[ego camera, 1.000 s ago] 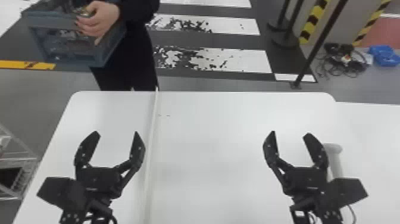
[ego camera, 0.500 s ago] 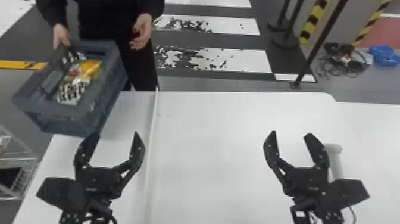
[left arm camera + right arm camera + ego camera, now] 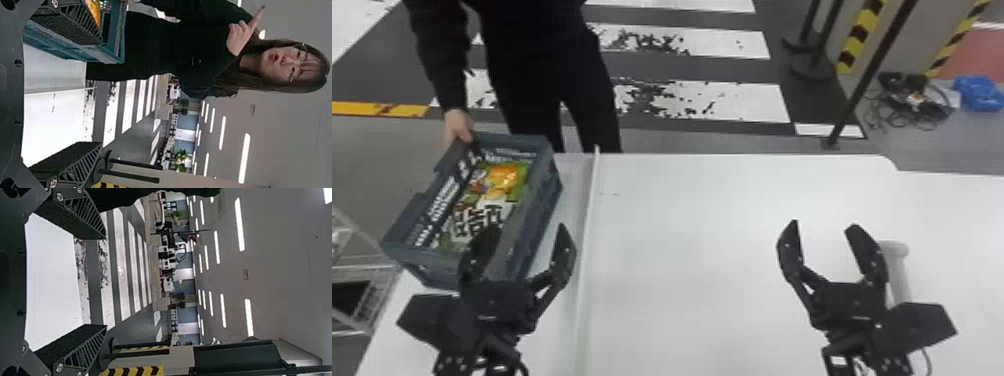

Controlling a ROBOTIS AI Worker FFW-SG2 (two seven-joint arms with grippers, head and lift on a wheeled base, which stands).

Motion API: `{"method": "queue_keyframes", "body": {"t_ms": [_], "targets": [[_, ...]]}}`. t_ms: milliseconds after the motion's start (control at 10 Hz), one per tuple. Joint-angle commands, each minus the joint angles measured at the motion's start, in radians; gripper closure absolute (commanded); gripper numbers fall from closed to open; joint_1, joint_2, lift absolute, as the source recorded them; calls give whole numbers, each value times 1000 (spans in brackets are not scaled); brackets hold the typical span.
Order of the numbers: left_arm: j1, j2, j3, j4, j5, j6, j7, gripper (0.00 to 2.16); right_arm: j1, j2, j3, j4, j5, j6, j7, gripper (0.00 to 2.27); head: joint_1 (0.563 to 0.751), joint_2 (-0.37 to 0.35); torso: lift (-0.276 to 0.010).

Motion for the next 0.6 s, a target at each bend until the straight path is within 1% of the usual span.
{"method": "queue_keyframes", "body": {"t_ms": [0, 500], "targets": [[-2, 0, 0, -1, -1, -1, 4, 76, 0, -1, -1, -3, -2, 2, 0, 120, 695, -41, -29], [-3, 0, 2, -2, 1, -1, 10, 73, -1, -1, -2, -3, -2, 2, 0, 120, 695, -40, -29]]}}
